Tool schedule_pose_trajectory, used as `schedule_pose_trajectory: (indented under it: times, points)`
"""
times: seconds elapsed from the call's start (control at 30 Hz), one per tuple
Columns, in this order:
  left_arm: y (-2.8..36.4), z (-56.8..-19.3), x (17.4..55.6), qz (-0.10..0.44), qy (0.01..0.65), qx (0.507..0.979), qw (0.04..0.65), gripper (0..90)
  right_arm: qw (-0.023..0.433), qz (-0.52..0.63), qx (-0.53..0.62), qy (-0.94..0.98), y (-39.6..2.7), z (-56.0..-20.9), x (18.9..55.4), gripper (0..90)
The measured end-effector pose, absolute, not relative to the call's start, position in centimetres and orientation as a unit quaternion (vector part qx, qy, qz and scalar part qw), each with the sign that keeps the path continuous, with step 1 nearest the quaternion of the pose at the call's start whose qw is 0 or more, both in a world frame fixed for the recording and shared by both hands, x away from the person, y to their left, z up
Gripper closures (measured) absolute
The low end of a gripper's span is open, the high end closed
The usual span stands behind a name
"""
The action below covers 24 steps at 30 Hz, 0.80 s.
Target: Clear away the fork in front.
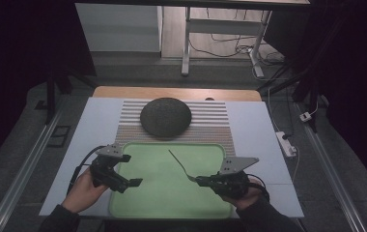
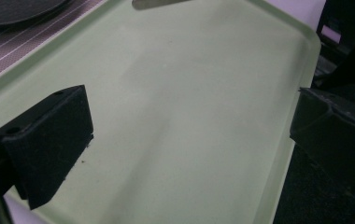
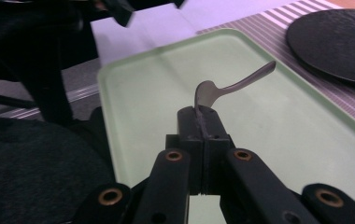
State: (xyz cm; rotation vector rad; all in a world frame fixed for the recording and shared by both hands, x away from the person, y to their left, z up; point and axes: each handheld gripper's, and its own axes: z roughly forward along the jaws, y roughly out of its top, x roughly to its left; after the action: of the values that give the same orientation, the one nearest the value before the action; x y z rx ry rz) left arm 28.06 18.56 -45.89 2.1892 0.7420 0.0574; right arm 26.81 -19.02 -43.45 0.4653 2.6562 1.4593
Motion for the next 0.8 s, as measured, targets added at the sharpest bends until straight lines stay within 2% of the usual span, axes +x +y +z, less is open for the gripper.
schedule_pose_trajectory:
  times: [0.27,0.8]
  points:
    - [16.3,-45.8,29.3,0.045,0.239,0.896,0.372,0.2,0.013,0.486,0.128,0.864,-18.6,-43.5,26.3,89.9]
    - [12.7,-46.4,31.5,0.02,0.137,0.932,0.334,0.0,-0.035,0.493,0.078,0.866,-18.0,-43.1,25.9,89.9]
